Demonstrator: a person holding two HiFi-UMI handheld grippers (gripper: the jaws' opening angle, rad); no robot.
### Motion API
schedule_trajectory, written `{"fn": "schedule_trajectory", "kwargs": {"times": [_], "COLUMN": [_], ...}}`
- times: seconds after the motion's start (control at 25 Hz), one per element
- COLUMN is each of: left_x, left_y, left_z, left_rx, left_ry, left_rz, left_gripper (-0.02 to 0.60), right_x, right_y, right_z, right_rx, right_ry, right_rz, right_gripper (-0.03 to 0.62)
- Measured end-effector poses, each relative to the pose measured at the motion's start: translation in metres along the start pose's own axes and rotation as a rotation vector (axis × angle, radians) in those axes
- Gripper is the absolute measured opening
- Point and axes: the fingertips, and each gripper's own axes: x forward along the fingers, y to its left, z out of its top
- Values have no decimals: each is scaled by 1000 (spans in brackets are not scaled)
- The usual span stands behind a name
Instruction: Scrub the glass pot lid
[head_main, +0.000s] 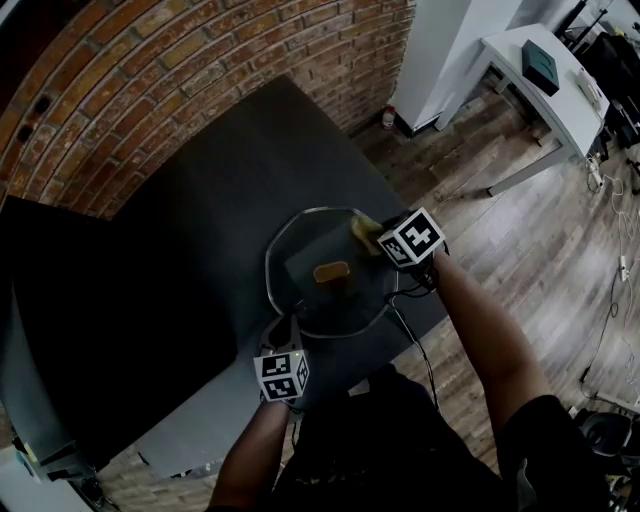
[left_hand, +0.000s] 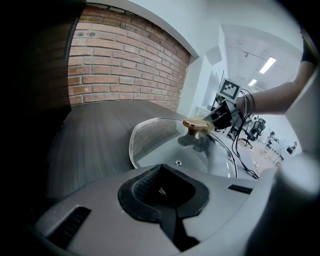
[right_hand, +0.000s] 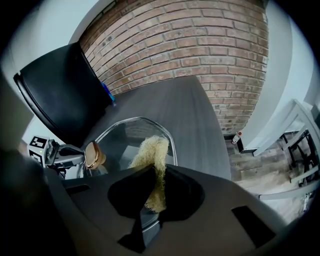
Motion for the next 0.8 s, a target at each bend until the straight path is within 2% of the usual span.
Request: {"fn": "schedule_trajectory", "kwargs": {"times": [0.32,0.52,0.64,0.8], "left_x": [0,1,1,2], "left_y": [-2,-3,-2,-3], "left_z": [0,-1,-3,-2], "left_rx": [-3,4,-3,-4], "left_ry": [0,4,6,13], "left_rz": [1,-7,-10,-13], "left_gripper": [32,32,32,32], "right_x": [-2,-9,-11,-8], "right_y": [1,8,24,60], "right_z": [0,11,35,75], "right_rx": [-19,-91,-154,-305], "right_ry": [-15,-42,-102,-143], "right_rz": [-47,-59,-35,25], "right_gripper": [51,51,51,51]}}
